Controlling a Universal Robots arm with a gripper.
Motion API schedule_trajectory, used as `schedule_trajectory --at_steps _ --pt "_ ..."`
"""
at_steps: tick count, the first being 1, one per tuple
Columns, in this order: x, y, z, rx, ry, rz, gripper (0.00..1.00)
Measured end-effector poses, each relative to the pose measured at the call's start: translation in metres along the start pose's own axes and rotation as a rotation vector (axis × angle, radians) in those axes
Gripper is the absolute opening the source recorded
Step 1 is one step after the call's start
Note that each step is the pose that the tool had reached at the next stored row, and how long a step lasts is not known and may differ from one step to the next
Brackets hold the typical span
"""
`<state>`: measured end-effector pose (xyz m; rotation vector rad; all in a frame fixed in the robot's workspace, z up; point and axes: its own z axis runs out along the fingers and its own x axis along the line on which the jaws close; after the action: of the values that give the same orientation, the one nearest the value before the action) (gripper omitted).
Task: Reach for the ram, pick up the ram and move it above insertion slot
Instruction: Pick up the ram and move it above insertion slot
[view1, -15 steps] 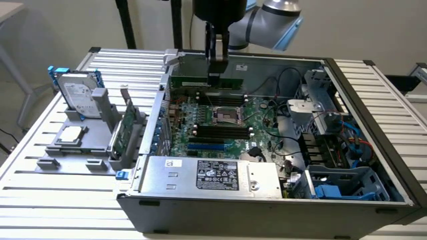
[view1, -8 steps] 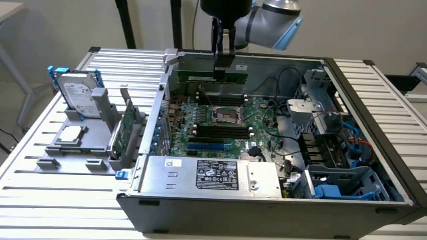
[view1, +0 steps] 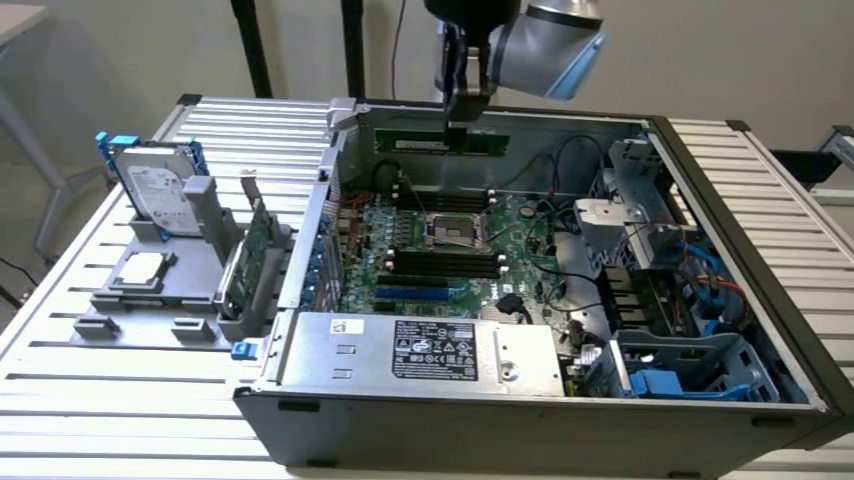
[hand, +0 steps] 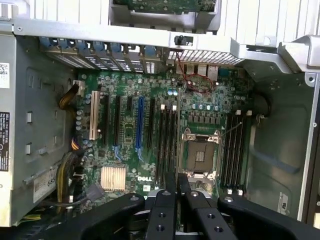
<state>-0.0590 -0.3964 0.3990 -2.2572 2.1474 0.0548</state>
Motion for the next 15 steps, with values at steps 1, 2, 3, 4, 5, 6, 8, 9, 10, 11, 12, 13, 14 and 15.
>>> schedule_trajectory --at_steps 1,2,3,4,5,6,8,9,10,11,12,13,14,15 --pt "-0.0015 -0.002 0.0003 0.0001 0.0001 0.0 0.13" --pt "-0.0027 -0.0036 0.0005 0.0005 0.0001 0.0 0.13" --pt "-0.0034 -0.0049 0.0009 0.0013 -0.0003 0.0 0.13" --pt "-0.0039 -0.0058 0.0011 0.0023 -0.0007 0.0 0.13" --pt "-0.0043 -0.0066 0.0013 0.0032 -0.0011 0.001 0.13" --pt "-0.0045 -0.0074 0.0015 0.0039 -0.0016 0.002 0.13" --pt "-0.005 -0.0088 0.0019 0.0056 -0.0028 0.004 0.13" --pt "-0.0053 -0.0095 0.0022 0.0065 -0.0036 0.005 0.13" --pt "-0.0056 -0.0101 0.0024 0.0073 -0.0042 0.006 0.13" --pt "-0.0062 -0.0105 0.0026 0.0084 -0.0049 0.007 0.13" --pt "-0.0069 -0.0107 0.0029 0.0093 -0.0054 0.007 0.13" --pt "-0.0077 -0.011 0.0032 0.0102 -0.006 0.008 0.13" --pt "-0.0085 -0.0113 0.0036 0.011 -0.0063 0.008 0.13" --pt "-0.0093 -0.0116 0.0039 0.0116 -0.0068 0.008 0.13"
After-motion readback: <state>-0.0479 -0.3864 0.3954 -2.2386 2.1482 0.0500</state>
